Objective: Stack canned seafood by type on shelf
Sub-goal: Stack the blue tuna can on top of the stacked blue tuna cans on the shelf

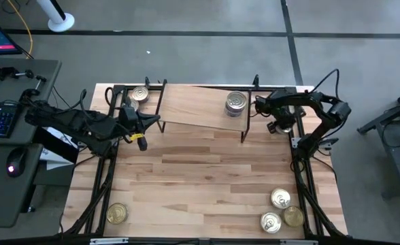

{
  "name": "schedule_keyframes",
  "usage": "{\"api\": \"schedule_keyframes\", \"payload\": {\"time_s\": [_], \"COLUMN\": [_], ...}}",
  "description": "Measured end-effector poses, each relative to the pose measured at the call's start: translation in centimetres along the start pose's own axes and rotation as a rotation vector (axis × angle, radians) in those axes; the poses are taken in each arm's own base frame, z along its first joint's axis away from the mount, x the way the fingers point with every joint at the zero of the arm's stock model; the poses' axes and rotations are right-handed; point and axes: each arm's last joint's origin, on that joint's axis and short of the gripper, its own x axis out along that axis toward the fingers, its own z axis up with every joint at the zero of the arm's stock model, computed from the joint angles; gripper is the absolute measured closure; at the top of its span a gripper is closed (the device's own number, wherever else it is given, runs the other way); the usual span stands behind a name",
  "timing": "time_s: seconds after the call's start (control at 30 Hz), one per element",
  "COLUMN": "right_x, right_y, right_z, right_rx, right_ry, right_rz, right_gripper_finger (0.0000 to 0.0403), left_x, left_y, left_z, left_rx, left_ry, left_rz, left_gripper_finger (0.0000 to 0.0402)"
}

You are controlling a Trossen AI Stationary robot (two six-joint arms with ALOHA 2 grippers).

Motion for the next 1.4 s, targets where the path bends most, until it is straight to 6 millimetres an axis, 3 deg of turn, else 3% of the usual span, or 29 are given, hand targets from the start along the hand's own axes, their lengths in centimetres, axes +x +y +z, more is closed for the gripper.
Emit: {"api": "schedule_keyframes", "payload": {"time_s": [0.37,0.63,0.9,1.07,1.17,1.4], "right_x": [-1.0,-3.1,-4.8,-4.1,-3.2,-3.6], "right_y": [-1.3,-3.1,-5.0,-6.4,-6.1,-5.7], "right_z": [-1.2,-2.0,-3.3,-4.6,-5.2,-5.0], "right_rx": [0.045,0.091,-0.056,-0.088,-0.197,-0.268], "right_ry": [-0.079,-0.191,-0.321,-0.320,-0.294,-0.327], "right_rz": [0.088,0.160,0.301,0.329,0.408,0.556], "right_gripper_finger": [0.0403,0.0403,0.0403,0.0403,0.0403,0.0403], "left_x": [0.1,0.1,0.1,0.1,0.1,0.2], "left_y": [0.0,0.0,0.0,0.0,0.1,0.2], "left_z": [0.0,0.0,0.0,0.0,0.0,0.1], "left_rx": [0.035,0.036,0.034,0.050,0.050,0.045], "left_ry": [0.000,0.000,0.000,0.000,-0.001,-0.002], "left_rz": [0.005,0.005,0.005,0.005,0.007,0.021], "left_gripper_finger": [0.0401,0.0401,0.0401,0.0401,0.0401,0.0401]}}
